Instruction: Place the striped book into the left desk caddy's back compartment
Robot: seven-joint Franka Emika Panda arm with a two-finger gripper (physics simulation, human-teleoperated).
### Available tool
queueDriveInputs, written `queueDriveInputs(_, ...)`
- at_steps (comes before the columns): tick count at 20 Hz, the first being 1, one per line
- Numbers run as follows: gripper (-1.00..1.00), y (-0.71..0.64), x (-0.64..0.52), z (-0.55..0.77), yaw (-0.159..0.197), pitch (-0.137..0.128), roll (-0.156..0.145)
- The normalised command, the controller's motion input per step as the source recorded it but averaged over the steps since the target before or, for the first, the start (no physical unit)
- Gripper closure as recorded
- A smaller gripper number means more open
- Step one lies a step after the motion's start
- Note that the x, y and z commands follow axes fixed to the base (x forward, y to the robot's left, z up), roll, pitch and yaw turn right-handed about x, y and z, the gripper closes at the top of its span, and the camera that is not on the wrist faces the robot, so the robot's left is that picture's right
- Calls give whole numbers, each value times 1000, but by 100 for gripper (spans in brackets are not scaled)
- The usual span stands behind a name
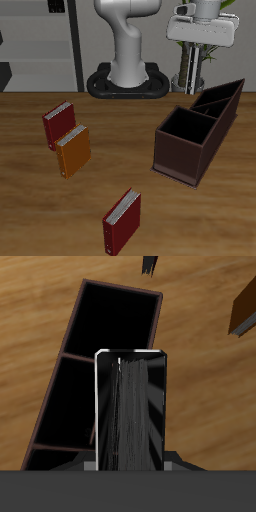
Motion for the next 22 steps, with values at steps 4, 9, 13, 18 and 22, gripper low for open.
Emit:
queueDriveInputs(4, 100, 164, 79, 73, -78, 17, 0)
queueDriveInputs(9, 100, 182, 30, 47, -60, 0, 4)
queueDriveInputs(13, 100, 143, 116, -2, -40, 25, 0)
queueDriveInputs(18, 100, 148, 204, 12, -30, 9, -18)
queueDriveInputs(22, 100, 28, 177, -74, -54, 66, -14)
